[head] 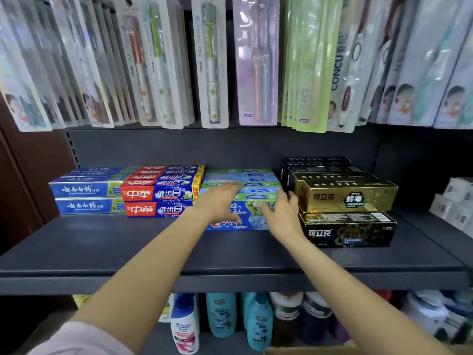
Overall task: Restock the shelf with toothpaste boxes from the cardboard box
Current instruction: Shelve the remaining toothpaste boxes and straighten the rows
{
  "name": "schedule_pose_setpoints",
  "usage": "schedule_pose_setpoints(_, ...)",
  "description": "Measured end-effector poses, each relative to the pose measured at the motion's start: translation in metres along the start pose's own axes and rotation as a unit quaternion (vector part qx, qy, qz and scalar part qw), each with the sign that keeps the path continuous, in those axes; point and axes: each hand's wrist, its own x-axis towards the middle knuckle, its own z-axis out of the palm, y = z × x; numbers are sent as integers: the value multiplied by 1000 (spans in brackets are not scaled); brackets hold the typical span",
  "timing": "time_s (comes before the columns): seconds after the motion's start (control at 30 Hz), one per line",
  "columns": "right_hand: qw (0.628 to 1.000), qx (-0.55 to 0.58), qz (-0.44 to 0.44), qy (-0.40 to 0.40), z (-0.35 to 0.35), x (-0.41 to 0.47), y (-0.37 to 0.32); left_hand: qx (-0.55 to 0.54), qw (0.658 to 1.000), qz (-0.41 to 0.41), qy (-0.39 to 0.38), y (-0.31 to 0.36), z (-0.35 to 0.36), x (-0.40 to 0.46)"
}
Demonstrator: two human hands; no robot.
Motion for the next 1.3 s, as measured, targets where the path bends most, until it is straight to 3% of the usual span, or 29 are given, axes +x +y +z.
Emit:
schedule_pose_setpoints(0.13, 999, -7, -14, 42, 5, -16, 4, -6, 1000, -16, -7, 5, -5, -1)
schedule_pose_setpoints(0.5, 1000, 8, 19, 12, -26, -9, 27, 34, 995, -84, -43, 35, -12, 5)
schedule_pose_setpoints(0.63, 997, 58, 44, -32, -29, 0, 38, 29, 994, -94, -48, 38, -13, 4)
schedule_pose_setpoints(0.8, 995, 34, 36, -84, -28, 1, 37, 48, 993, -97, -51, 49, -10, 6)
schedule_pose_setpoints(1.0, 991, 40, 67, -112, -39, 13, 47, 16, 994, -82, -74, 56, -15, 16)
schedule_pose_setpoints(1.3, 978, 137, 64, -142, -13, 35, 53, 35, 991, -92, -95, 56, -22, 27)
